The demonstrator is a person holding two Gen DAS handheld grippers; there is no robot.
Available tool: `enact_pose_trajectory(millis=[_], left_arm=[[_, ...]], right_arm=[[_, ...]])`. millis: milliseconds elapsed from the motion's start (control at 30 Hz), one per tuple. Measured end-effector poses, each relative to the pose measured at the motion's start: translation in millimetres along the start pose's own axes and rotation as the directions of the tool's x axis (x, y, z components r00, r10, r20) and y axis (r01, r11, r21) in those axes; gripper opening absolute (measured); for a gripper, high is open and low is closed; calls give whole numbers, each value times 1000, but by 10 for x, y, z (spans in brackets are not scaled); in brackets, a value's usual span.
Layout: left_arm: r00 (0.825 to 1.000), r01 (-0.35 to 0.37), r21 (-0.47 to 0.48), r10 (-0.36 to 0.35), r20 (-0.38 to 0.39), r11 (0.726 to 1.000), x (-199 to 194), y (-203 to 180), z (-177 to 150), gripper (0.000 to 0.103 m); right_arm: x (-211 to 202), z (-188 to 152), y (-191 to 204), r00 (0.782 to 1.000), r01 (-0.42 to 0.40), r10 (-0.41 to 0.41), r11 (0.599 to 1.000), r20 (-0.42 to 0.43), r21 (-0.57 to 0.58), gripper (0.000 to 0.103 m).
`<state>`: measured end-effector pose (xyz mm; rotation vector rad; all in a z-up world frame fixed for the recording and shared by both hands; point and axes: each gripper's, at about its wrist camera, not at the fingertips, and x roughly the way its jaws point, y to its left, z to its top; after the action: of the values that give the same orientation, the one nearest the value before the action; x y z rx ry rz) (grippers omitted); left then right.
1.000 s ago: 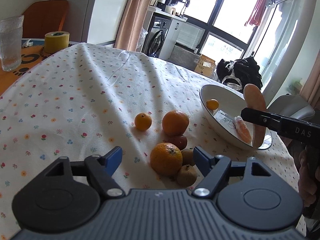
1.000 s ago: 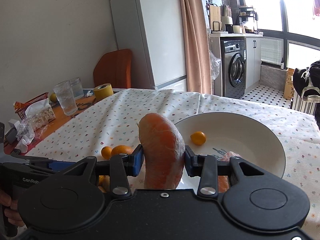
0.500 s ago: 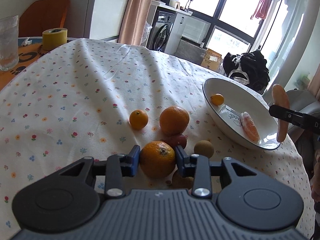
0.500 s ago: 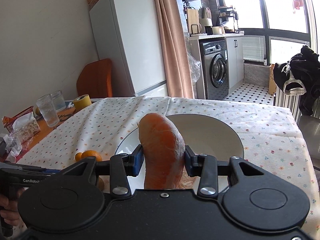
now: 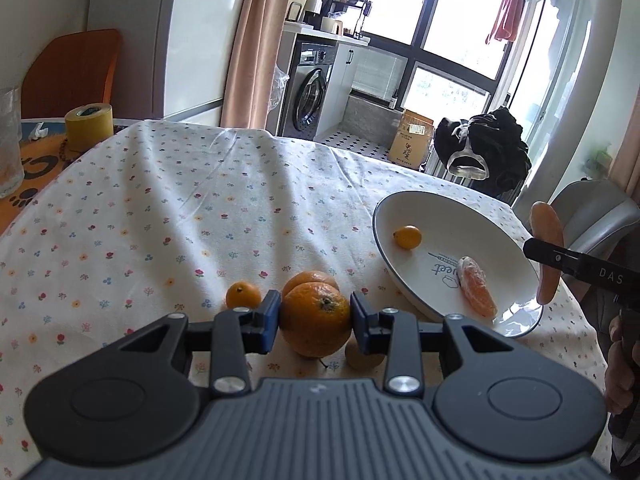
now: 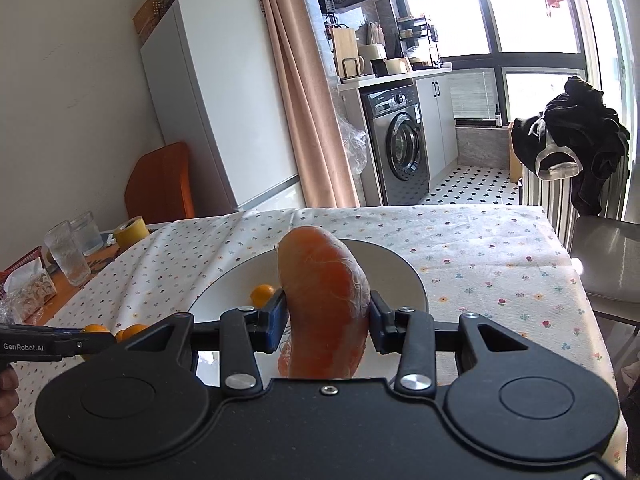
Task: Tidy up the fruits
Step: 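Lift the sweet potato toward the bowl with the right tool while the left tool grasps a tangerine, then release the sweet potato into the bowl while the left tool carries the tangerine over it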
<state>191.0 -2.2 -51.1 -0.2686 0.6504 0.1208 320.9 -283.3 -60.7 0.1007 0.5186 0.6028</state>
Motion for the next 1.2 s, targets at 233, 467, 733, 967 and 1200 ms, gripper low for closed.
enact_pose_trajectory(millis=[233,467,733,967,1200], left_arm=[[1000,19,23,-18,-7,1000,127,-199,94,36],[999,45,39,-45,3,998,234,-391,177,36],[998,66,69,-66,-3,995,349,-555,236,36],[998,59,87,-59,-11,994,504,-693,277,36],[999,32,75,-33,14,997,507,-703,298,45]], right_arm=[[98,-53,-52,1000,12,-12,1000,-10,23,40],[97,-81,-91,999,50,-50,997,14,51,56],[0,-43,-93,998,51,-54,997,40,62,57],[-18,-31,-109,998,54,-56,997,34,63,60],[-34,-37,-93,998,53,-55,997,30,54,64]])
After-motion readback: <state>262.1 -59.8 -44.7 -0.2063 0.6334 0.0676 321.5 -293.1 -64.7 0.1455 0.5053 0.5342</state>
